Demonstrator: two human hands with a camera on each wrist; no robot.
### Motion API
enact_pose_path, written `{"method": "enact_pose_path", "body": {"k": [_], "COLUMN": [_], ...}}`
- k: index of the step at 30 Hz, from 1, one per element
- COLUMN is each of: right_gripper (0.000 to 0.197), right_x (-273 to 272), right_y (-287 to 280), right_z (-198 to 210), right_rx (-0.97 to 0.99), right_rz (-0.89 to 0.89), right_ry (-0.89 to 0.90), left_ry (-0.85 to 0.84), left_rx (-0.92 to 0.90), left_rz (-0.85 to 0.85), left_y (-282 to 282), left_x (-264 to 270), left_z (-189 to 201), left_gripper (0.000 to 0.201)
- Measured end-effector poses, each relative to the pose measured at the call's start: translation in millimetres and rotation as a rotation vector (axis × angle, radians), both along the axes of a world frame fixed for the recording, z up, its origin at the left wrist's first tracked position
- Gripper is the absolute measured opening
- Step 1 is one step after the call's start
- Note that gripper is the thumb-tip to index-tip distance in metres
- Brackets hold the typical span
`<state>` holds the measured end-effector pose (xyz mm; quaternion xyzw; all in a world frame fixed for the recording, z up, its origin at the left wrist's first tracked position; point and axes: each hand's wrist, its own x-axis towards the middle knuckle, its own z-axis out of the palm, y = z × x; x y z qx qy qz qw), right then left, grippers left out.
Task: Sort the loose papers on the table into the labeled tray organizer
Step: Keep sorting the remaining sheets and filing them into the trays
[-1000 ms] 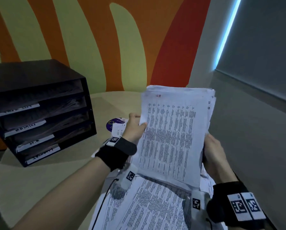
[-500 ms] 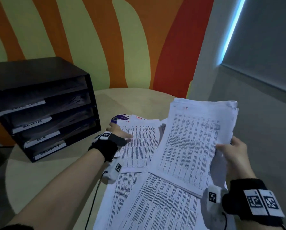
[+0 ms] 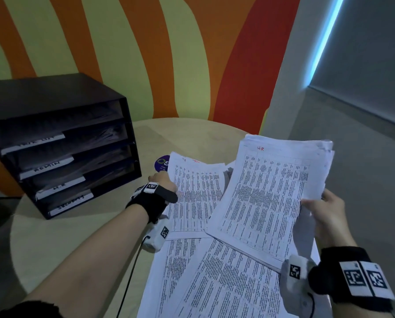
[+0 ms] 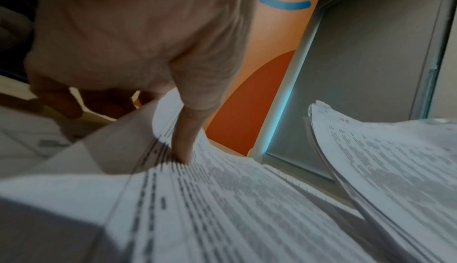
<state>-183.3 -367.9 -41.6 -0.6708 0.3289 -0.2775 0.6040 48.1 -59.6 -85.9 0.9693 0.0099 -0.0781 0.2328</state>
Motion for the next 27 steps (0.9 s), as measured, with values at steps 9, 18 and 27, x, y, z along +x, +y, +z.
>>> {"method": "enact_pose_path", "body": {"k": [9, 18, 27], "right_gripper": [0.034, 0.031, 0.035], "right_x": [7.9, 11.5, 11.0], "right_y": [7.3, 42.9, 101.9], "right_z": [-11.5, 12.5, 50.7], "right_rx": [0.031, 0.056, 0.1], "right_rz": [0.014, 0.13, 0.264], "right_ry": [0.017, -0.113, -0.371], "left_ry": [-0.502, -0.16, -0.129], "left_rx": [-1.066, -0.997, -1.011], "left_rz": [0.008, -0.231, -0.19], "left_y": [31.4, -2.2, -28.6], "left_x": [12.0, -52.5, -74.0], "left_z": [88.8, 128.6, 98.7], "left_gripper": [0.004, 0.011, 0.021]}}
